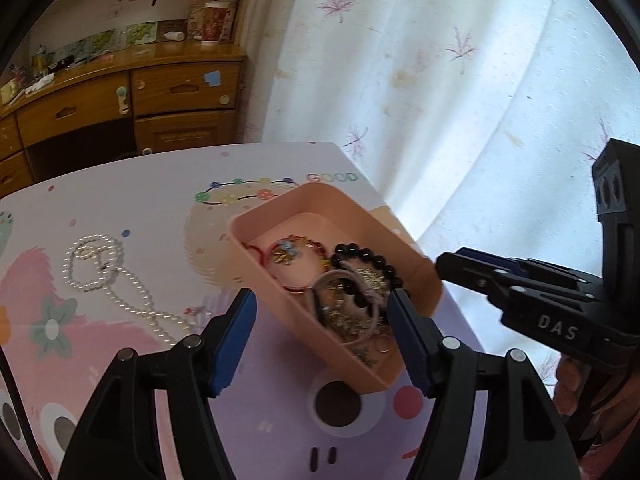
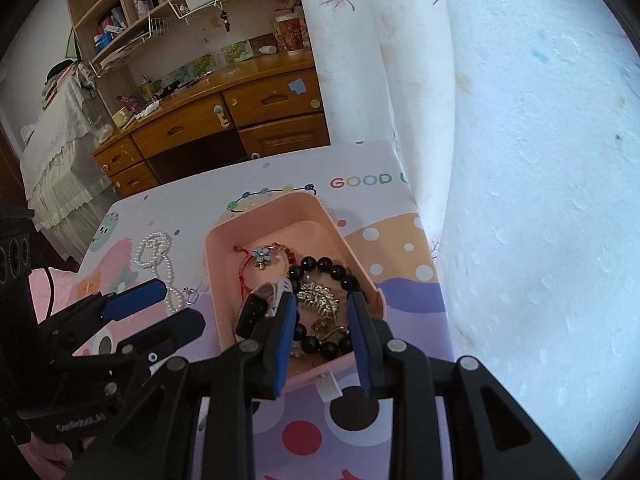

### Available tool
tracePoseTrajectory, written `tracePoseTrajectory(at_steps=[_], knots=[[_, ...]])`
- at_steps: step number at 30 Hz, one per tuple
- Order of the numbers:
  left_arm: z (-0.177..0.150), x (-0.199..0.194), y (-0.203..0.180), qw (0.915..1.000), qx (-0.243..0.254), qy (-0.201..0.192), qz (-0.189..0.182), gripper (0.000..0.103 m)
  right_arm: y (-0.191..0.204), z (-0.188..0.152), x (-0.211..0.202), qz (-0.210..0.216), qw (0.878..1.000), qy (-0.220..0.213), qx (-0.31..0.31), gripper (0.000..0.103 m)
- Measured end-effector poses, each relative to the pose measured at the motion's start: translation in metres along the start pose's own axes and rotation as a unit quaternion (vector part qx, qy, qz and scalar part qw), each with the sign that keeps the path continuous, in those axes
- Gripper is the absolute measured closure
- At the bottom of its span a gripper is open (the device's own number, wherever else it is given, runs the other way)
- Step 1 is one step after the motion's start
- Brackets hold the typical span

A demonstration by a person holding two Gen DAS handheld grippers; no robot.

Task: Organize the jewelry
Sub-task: 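Move both tools out of the box toward the pearl strands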

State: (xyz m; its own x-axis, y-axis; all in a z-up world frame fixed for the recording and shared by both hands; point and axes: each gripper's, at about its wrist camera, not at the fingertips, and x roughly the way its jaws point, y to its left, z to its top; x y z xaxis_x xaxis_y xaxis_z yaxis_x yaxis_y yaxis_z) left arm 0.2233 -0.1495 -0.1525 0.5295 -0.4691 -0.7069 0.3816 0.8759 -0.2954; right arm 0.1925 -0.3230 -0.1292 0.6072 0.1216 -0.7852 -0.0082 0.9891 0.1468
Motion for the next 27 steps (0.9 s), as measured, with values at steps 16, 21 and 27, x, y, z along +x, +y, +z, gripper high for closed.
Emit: tracePoseTrajectory(at_steps=[16,21,27], knots=[[-0.008,-0.007,0.107,0.9913,0.004,0.039,0.126,0.028,0.083,0.005,0.030,0.077,0.996,0.003,-0.049,0.074],[-0.004,-0.005,0.144,0.9822,0.073,0.048,0.166,0.028,0.124,0.004,0.056,0.088,0.991,0.010,-0.103,0.067],[0.010,0.006,0.171,0.9687,0.170,0.044,0.175,0.029,0.165,-0.003,0.087,0.058,0.978,0.022,-0.199,0.067]])
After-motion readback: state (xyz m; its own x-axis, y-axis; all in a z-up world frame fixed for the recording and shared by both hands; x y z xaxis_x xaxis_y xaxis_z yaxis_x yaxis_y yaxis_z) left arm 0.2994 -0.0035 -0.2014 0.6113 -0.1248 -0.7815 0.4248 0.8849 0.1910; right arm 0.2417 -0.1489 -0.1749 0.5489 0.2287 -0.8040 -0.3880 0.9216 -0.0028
